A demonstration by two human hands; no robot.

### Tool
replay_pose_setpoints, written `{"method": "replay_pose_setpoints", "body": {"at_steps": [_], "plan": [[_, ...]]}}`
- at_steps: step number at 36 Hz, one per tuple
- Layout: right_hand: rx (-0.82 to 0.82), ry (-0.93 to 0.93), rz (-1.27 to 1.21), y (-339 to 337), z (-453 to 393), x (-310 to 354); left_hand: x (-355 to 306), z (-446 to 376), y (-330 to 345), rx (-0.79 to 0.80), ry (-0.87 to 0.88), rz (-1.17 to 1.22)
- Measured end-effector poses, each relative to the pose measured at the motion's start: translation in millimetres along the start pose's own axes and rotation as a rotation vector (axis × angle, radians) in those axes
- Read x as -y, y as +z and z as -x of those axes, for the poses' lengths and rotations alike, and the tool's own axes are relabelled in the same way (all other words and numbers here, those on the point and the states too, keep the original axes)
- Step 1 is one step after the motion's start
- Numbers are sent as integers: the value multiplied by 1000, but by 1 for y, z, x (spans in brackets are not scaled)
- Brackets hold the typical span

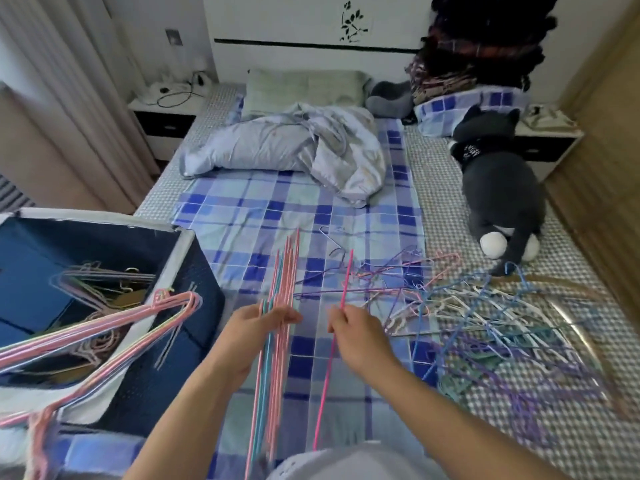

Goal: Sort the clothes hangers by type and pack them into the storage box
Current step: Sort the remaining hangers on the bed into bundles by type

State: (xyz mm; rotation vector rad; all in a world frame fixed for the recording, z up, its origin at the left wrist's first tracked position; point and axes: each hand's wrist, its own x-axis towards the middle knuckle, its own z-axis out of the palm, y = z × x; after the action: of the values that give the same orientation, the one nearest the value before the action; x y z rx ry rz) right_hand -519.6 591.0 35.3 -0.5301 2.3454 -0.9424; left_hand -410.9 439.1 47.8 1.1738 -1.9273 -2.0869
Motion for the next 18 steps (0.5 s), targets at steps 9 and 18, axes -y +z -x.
{"method": "replay_pose_setpoints", "body": {"at_steps": [9,18], "plan": [[-76,-220,305,14,23,-3,12,-6,48,96,-5,21],[-198,-366,417,-24,16,-78,15,-20,110,213,-103,-65]]}}
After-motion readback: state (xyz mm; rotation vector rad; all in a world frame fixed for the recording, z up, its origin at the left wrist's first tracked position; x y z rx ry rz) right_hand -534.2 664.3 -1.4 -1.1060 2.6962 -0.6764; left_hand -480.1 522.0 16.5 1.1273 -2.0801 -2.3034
